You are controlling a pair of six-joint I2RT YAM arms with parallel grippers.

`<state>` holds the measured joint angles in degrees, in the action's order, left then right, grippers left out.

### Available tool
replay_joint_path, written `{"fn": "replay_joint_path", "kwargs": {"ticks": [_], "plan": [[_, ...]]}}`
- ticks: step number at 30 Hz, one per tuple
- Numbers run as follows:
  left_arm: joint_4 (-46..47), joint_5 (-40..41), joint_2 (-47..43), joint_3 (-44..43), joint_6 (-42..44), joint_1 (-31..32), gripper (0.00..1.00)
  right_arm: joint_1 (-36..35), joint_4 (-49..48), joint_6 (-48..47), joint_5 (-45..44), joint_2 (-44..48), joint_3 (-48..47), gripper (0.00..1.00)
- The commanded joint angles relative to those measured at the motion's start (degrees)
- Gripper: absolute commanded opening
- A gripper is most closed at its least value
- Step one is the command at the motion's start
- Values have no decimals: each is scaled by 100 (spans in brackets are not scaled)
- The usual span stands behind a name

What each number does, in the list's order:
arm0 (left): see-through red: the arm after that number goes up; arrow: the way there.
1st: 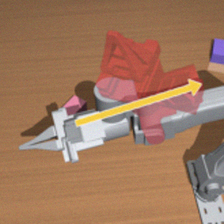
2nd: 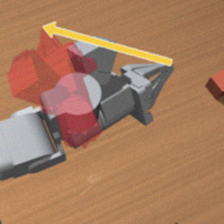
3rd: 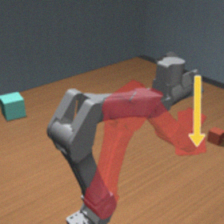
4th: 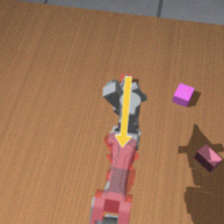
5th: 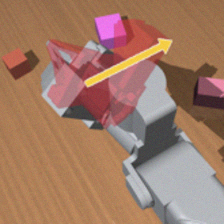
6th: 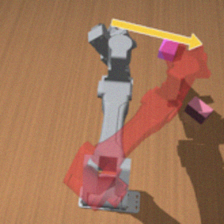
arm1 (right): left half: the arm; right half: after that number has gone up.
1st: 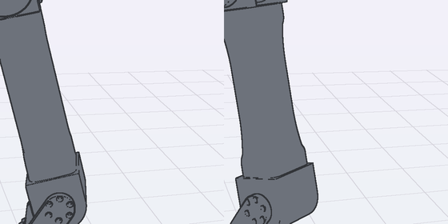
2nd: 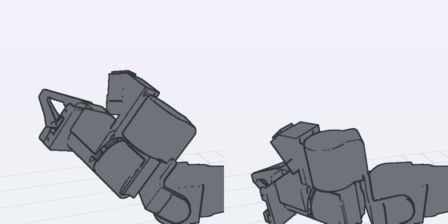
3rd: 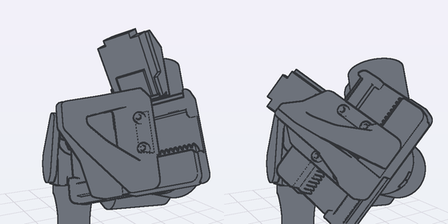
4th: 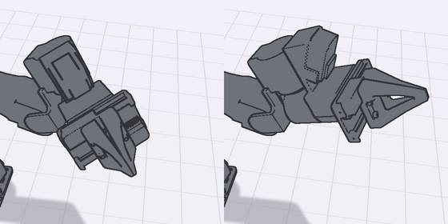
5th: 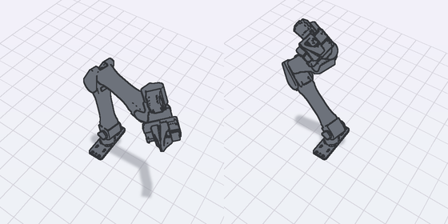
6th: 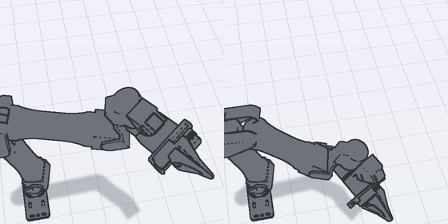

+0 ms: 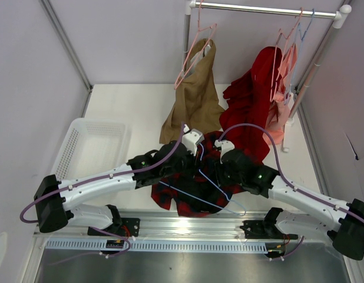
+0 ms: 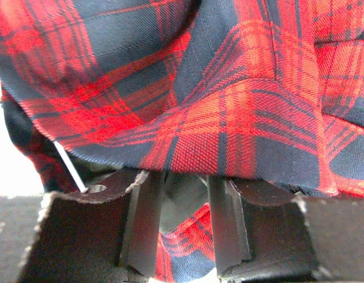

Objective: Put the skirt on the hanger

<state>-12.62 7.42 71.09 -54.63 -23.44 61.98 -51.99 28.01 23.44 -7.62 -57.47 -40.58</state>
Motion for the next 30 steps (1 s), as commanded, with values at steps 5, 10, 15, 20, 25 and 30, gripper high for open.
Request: {"fn": "replay_joint_path", "kwargs": {"ticks": [5,10,15,20,25,30], "plan": [[93,14,-87,-285,121,8,0,-119,-33,-77,-407,-194,-214,37],[76,31,-95,-285,121,8,0,-119,11,-33,-556,-159,-249,22],[23,198,-156,-268,112,-1,0,-119,117,125,-671,16,-275,9],[32,348,-192,-267,68,-10,0,12,319,389,-768,324,-284,5],[49,313,-271,-276,-11,-98,0,197,425,644,-584,684,-179,5],[-91,427,-271,-267,-152,-256,0,522,548,714,-302,1018,-117,6]]}}
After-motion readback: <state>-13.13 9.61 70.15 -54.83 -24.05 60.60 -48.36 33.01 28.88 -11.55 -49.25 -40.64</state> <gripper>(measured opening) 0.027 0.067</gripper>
